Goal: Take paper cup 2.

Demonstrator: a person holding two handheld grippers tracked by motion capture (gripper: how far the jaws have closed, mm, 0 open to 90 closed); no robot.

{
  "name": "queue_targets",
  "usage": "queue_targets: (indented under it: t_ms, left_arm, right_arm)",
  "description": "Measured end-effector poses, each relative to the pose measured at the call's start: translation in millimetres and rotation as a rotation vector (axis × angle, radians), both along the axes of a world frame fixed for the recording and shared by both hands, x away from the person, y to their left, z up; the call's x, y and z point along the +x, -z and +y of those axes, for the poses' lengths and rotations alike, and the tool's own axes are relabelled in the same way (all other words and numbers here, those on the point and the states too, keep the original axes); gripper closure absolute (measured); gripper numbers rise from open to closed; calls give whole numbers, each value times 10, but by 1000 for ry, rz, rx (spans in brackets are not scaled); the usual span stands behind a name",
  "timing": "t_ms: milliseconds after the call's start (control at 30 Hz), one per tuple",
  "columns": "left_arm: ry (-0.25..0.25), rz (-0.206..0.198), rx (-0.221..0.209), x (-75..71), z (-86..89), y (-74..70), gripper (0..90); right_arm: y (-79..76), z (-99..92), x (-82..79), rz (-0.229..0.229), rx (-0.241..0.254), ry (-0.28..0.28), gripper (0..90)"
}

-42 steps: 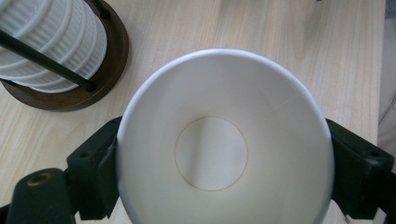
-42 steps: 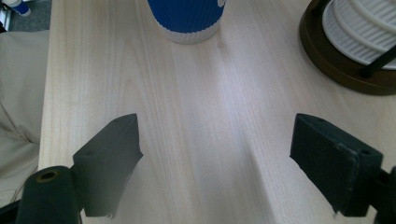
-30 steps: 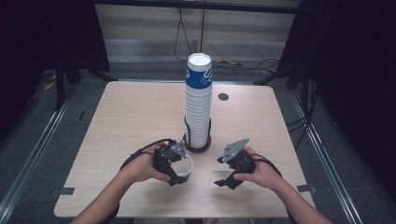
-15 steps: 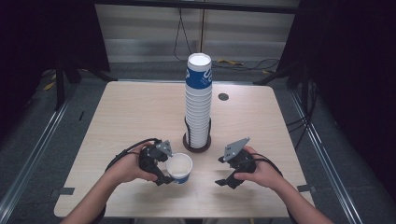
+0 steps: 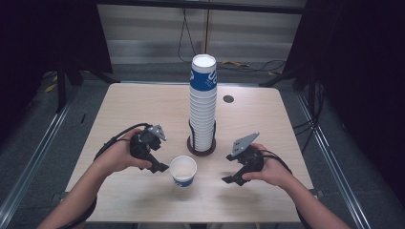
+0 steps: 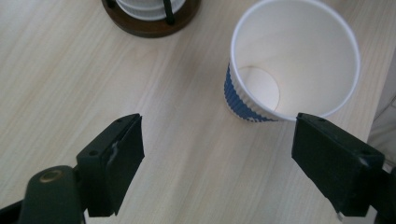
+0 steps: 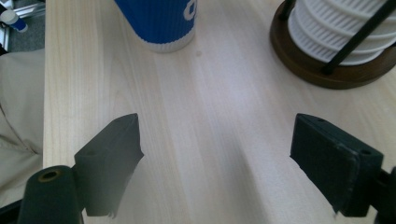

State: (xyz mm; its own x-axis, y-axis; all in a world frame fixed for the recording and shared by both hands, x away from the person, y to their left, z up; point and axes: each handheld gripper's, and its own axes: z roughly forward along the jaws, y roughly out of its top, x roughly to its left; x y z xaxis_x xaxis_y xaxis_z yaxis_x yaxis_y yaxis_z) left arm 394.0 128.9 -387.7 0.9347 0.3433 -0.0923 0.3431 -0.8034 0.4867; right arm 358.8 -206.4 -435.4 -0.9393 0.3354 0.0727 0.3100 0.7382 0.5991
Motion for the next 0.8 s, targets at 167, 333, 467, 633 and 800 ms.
queue_targets:
  t_ms: [167,333,467,633,800]
  left_arm:
    - [-7,-11,3,60,-10,-162,171]
    - [-22,-16,6,131,-33,-361,169]
    - [-38,-24,-8,191,-75,-507,170]
    - [-61,-25,-40,267,-138,-655,172]
    - [-68,-34,-69,352,-208,-813,166]
  right_arm:
    - [-104,-28,57,-4,10,25,156]
    - [-203,-53,126,3,18,62,155]
    - [-277,-53,185,6,33,94,154]
    - [-418,-40,240,1,45,123,151]
    - [-578,-25,315,-9,73,160,152]
